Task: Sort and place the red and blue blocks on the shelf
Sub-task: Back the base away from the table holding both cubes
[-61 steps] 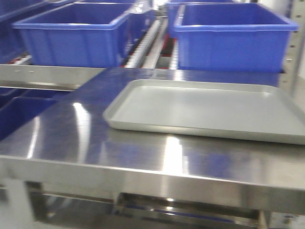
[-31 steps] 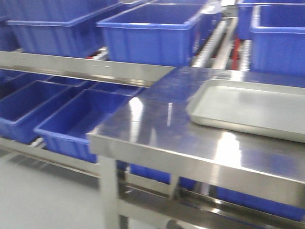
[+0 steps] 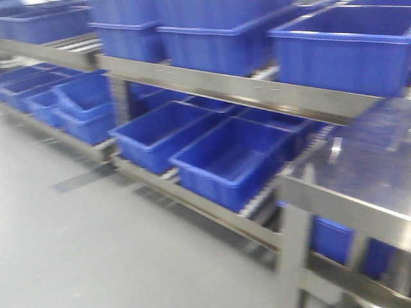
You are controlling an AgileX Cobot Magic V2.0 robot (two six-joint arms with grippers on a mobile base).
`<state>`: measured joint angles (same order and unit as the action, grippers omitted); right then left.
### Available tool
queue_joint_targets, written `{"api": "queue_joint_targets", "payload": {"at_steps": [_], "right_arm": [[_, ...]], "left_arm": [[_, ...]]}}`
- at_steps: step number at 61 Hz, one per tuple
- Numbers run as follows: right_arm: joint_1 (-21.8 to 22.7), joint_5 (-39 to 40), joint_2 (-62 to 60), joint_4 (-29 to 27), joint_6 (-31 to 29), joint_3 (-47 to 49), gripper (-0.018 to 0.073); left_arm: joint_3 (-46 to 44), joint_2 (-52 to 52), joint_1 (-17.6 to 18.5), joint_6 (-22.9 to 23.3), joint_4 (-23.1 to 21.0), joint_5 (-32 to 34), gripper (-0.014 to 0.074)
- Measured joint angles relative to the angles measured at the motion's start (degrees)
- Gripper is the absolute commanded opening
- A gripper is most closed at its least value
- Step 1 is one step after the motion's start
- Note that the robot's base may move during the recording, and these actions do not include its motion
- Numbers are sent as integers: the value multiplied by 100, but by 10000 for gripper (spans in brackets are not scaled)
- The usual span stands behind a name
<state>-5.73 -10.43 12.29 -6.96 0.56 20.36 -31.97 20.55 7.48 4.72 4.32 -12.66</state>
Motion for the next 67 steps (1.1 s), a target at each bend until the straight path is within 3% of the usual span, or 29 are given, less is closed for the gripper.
{"api": "queue_joint_targets", "payload": {"at_steps": [67], "right_arm": [[0, 0, 0, 0, 0, 0, 37]], "left_arm": [[0, -10, -5, 0, 0, 0, 122]]}}
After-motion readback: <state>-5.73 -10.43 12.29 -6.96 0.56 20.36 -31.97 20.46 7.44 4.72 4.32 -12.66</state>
